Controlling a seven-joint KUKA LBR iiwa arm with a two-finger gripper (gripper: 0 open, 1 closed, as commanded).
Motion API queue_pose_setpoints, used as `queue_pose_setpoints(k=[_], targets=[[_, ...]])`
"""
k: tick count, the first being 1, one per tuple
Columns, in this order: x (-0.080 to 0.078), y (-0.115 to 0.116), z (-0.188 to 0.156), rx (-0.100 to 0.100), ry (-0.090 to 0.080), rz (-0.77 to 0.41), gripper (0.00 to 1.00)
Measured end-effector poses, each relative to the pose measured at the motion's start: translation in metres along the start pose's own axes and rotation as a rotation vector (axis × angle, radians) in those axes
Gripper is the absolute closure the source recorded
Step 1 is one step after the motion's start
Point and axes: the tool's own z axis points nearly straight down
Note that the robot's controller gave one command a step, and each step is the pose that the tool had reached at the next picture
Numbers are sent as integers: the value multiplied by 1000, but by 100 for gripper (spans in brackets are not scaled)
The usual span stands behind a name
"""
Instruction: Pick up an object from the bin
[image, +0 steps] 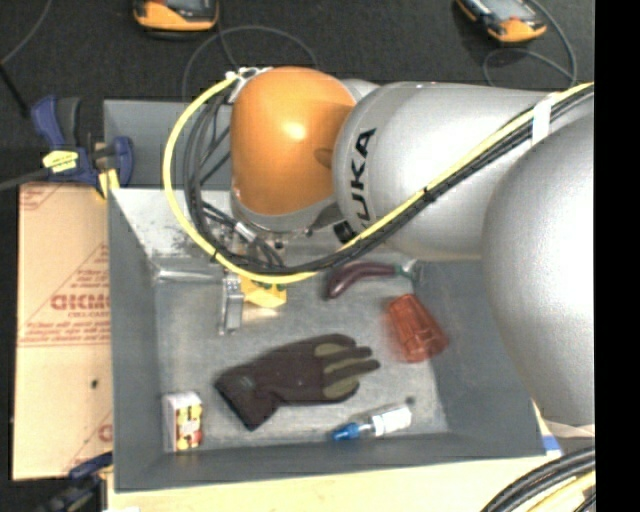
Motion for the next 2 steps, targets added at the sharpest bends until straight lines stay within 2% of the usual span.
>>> queue_pose_setpoints(k=[1,2], targets=[[-1,-1,-5,-1,-8,3,0],[9,-28,17,-2,-11,-76,0]])
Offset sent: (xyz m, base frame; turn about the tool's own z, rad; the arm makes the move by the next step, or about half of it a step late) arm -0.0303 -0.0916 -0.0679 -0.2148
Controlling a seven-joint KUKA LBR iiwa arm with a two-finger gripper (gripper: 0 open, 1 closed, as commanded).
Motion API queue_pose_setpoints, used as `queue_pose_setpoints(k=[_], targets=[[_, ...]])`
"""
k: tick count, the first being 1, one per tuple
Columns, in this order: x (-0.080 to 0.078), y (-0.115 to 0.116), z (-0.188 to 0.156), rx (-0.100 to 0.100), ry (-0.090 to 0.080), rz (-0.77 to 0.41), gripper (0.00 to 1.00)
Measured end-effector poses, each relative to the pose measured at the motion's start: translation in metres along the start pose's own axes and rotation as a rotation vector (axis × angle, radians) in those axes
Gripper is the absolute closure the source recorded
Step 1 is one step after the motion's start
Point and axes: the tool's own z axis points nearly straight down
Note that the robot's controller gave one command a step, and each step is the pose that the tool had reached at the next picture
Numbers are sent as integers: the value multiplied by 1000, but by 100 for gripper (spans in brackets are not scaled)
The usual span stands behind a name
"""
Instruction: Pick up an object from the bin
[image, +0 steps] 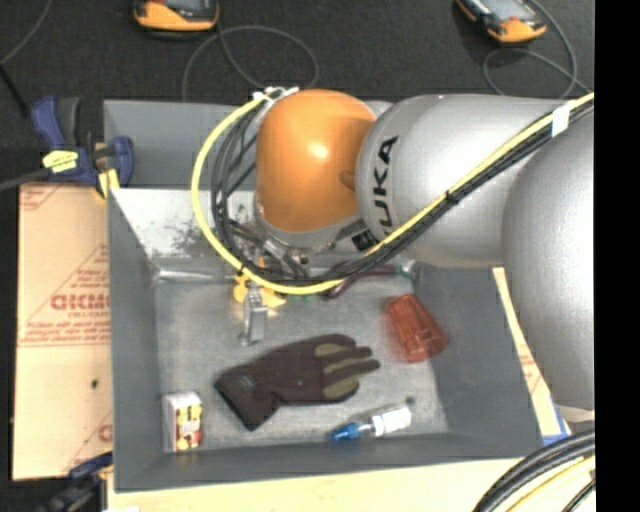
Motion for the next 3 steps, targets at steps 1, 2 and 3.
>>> queue_pose_setpoints(k=[1,2,3], targets=[[-27,-45,44,1,-5,-66,0],[25,-68,112,-1,-2,-158,100],[25,-68,112,-1,-2,-157,100]])
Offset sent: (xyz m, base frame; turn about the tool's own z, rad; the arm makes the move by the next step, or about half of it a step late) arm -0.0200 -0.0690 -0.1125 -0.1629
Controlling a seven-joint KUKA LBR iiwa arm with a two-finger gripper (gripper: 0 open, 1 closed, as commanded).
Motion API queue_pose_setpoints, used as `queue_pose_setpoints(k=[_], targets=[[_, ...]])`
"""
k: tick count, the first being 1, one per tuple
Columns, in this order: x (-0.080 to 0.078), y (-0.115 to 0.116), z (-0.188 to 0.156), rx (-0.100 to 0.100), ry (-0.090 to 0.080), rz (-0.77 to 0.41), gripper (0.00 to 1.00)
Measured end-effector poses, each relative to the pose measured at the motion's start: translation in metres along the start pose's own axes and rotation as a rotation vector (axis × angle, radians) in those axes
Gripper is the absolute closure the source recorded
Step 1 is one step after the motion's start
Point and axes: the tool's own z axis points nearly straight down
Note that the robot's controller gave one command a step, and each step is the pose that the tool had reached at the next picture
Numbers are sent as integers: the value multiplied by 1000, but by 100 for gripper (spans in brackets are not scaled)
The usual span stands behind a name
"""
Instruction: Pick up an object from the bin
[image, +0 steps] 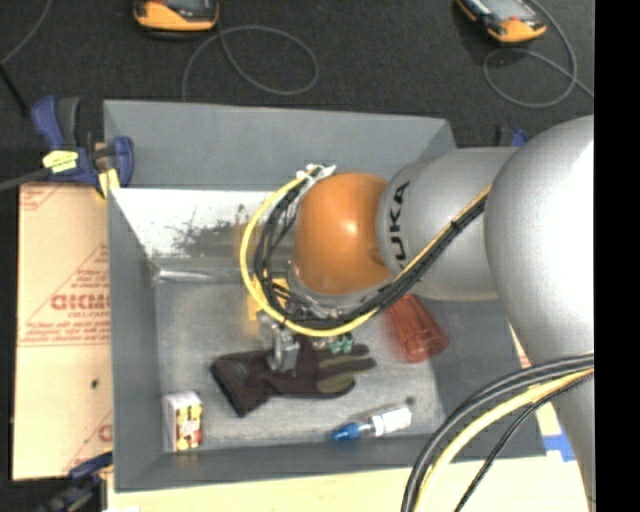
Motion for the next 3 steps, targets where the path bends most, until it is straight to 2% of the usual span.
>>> queue_pose_setpoints(k=[1,3], targets=[[-2,10,-63,0,-3,-7,100],[-2,10,-63,-1,-2,-2,100]])
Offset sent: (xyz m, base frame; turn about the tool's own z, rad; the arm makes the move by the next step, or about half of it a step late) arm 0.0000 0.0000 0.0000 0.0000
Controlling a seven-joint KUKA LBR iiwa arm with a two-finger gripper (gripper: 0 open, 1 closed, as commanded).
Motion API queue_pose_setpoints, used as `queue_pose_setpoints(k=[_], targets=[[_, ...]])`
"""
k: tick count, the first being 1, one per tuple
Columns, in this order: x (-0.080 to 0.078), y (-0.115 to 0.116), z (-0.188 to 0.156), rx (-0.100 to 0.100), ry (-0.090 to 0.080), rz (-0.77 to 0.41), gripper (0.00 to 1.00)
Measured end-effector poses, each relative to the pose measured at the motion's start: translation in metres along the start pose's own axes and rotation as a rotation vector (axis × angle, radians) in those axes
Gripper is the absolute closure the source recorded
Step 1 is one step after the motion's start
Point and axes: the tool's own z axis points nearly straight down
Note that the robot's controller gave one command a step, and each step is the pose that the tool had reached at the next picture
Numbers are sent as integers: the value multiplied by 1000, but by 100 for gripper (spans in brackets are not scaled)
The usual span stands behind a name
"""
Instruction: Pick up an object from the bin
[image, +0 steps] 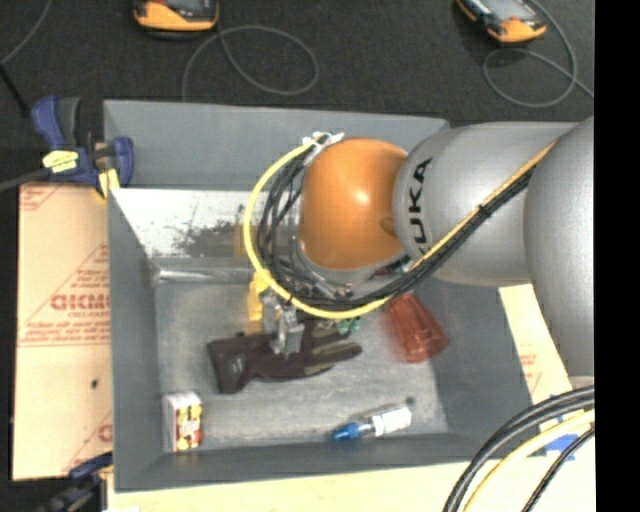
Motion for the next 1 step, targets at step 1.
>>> queue_pose_setpoints(k=[1], targets=[[17,1,-142,1,-4,28,100]])
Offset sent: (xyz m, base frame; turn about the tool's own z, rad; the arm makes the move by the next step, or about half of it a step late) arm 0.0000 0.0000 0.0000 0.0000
